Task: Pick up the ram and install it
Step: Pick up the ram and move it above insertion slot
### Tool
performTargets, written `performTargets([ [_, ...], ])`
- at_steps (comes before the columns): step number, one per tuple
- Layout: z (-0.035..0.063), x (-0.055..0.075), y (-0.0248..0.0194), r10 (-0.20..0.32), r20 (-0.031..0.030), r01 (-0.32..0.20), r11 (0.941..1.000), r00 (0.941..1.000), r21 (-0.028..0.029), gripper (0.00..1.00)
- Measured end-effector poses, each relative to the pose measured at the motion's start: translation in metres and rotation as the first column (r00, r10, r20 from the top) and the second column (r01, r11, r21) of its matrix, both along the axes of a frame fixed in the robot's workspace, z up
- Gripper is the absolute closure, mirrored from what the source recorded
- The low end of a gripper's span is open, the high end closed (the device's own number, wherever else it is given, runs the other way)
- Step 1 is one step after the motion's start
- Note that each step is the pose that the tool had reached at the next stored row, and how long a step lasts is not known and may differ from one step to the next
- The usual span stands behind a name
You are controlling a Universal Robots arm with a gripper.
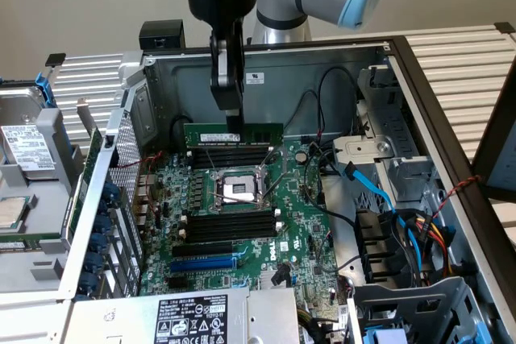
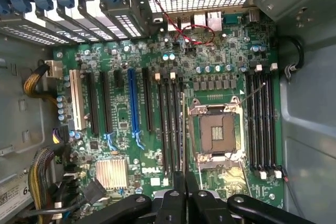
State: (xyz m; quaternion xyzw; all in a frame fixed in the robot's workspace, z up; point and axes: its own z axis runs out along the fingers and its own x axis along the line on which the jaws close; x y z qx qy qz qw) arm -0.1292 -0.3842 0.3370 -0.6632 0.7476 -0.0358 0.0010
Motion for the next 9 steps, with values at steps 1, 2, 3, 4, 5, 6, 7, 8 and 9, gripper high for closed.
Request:
performTargets([
  [1, -0.0005, 0.000, -0.0008, 0.000, 0.0000, 0.000, 1.0000, 1.0000, 0.0000, 0.88],
  [2, -0.0013, -0.001, -0.0014, 0.000, 0.0002, 0.000, 1.0000, 1.0000, 0.0003, 0.88],
  [3, -0.0021, -0.001, -0.0022, 0.000, 0.0002, 0.000, 1.0000, 1.0000, 0.0002, 0.88],
  [4, -0.0033, -0.001, -0.0029, 0.000, 0.0003, 0.000, 1.0000, 1.0000, 0.0003, 0.88],
  [5, -0.0049, -0.001, -0.0033, 0.000, 0.0001, 0.000, 1.0000, 1.0000, 0.0001, 0.88],
  [6, -0.0067, -0.001, -0.0036, 0.000, 0.0000, 0.000, 1.0000, 1.0000, 0.0000, 0.88],
  [7, -0.0085, -0.002, -0.0038, 0.000, 0.0001, 0.000, 1.0000, 1.0000, 0.0001, 0.88],
  [8, -0.0104, -0.002, -0.0041, 0.000, 0.0000, 0.000, 1.0000, 1.0000, 0.0000, 0.88],
  [9, -0.0123, -0.002, -0.0043, 0.000, 0.0002, 0.000, 1.0000, 1.0000, 0.0002, 0.88],
])
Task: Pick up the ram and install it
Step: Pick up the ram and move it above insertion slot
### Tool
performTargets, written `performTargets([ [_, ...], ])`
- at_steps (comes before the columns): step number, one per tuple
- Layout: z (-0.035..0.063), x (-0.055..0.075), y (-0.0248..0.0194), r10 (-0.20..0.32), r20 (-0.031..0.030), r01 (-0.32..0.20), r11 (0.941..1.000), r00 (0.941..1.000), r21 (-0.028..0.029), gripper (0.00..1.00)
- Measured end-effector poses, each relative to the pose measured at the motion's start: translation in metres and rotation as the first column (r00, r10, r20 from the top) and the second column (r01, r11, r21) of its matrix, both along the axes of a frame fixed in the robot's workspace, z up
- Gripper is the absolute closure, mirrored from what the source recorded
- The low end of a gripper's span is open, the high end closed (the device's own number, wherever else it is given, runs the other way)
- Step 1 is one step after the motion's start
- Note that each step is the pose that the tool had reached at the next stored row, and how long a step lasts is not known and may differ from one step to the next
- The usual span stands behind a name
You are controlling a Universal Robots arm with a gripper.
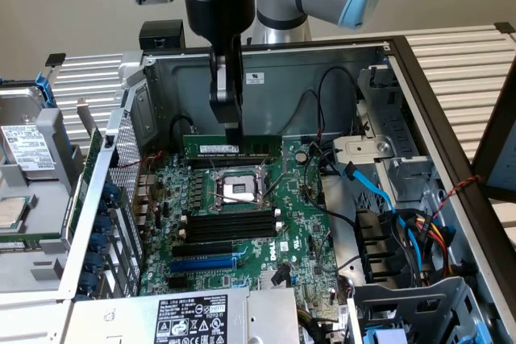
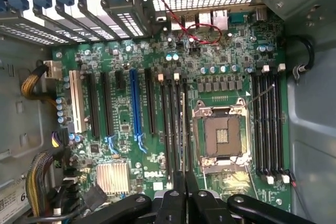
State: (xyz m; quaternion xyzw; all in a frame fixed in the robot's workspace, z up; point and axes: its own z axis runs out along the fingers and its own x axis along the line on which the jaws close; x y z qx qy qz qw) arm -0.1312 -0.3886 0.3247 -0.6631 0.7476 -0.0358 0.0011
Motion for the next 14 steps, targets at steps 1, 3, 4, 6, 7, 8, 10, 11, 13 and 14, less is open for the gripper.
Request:
performTargets([
  [1, -0.0017, 0.000, -0.0003, 0.000, 0.0000, 0.000, 1.0000, 1.0000, 0.0000, 0.88],
  [3, -0.0054, 0.000, -0.0010, 0.000, -0.0001, 0.000, 1.0000, 1.0000, -0.0002, 0.88],
  [4, -0.0073, -0.001, -0.0014, 0.000, -0.0001, 0.000, 1.0000, 1.0000, -0.0001, 0.88],
  [6, -0.0109, -0.001, -0.0020, 0.000, 0.0000, 0.000, 1.0000, 1.0000, 0.0000, 0.88],
  [7, -0.0127, -0.001, -0.0023, 0.000, -0.0001, 0.000, 1.0000, 1.0000, -0.0001, 0.88],
  [8, -0.0144, -0.001, -0.0026, 0.000, -0.0002, 0.000, 1.0000, 1.0000, -0.0002, 0.88],
  [10, -0.0181, -0.001, -0.0033, 0.000, -0.0001, 0.000, 1.0000, 1.0000, -0.0002, 0.88],
  [11, -0.0196, -0.002, -0.0034, 0.000, -0.0001, 0.000, 1.0000, 1.0000, 0.0000, 0.88],
  [13, -0.0205, -0.004, -0.0036, 0.000, -0.0001, 0.000, 1.0000, 1.0000, 0.0000, 0.88],
  [14, -0.0206, -0.004, -0.0035, 0.000, -0.0001, 0.000, 1.0000, 1.0000, 0.0000, 0.88],
])
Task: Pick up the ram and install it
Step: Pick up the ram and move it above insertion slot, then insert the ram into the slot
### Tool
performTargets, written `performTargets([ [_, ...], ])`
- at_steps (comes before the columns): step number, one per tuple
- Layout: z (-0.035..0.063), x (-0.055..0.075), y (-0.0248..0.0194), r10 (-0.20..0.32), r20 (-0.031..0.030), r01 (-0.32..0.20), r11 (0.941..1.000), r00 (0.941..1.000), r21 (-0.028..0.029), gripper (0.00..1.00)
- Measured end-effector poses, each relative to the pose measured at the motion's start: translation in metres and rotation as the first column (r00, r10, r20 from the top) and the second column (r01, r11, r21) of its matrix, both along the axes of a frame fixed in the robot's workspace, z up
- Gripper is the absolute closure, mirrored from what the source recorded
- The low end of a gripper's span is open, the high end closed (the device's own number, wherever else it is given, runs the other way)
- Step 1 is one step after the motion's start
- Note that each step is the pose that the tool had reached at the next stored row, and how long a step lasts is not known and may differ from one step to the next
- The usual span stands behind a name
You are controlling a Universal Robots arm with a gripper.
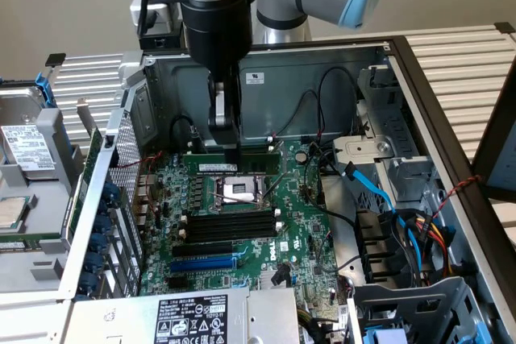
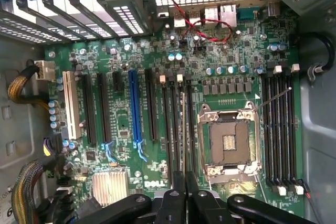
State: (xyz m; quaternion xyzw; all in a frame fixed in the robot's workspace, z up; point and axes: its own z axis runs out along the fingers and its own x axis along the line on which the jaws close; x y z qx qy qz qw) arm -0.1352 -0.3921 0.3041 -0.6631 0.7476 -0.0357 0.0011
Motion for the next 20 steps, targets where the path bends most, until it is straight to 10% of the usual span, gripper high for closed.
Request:
performTargets([
  [20, -0.0075, -0.0016, -0.0001, 0.000, 0.0015, 0.000, 1.0000, 1.0000, 0.0000, 0.88],
])
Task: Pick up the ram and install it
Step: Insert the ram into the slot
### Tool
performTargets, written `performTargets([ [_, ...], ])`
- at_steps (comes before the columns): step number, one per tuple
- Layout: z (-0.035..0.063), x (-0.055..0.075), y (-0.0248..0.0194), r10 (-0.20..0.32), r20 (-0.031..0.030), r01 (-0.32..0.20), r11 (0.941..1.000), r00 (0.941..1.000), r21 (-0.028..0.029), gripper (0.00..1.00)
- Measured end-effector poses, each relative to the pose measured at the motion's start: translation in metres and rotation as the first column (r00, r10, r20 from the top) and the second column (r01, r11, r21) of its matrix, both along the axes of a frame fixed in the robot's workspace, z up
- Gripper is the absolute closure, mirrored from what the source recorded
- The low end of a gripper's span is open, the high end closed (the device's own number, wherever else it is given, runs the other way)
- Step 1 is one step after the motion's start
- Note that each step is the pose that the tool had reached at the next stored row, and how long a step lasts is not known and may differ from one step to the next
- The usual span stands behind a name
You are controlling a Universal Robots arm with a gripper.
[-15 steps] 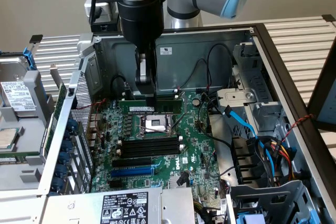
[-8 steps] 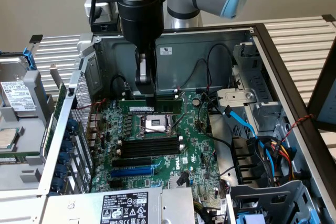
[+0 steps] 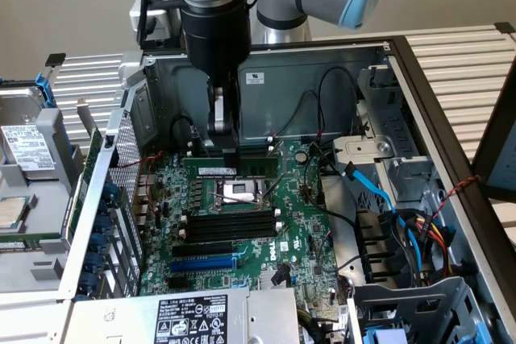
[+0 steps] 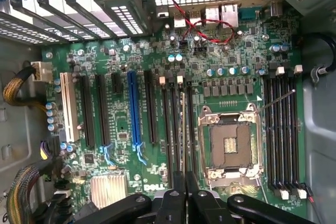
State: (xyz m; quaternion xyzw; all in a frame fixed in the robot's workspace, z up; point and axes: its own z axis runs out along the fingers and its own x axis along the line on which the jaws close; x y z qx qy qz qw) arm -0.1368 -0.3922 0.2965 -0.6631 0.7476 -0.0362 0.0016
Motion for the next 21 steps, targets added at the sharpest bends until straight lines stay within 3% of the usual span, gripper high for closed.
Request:
performTargets([
  [21, -0.0368, -0.002, -0.0007, 0.033, 0.0001, -0.033, 0.9995, 0.9995, 0.0001, 0.88],
])
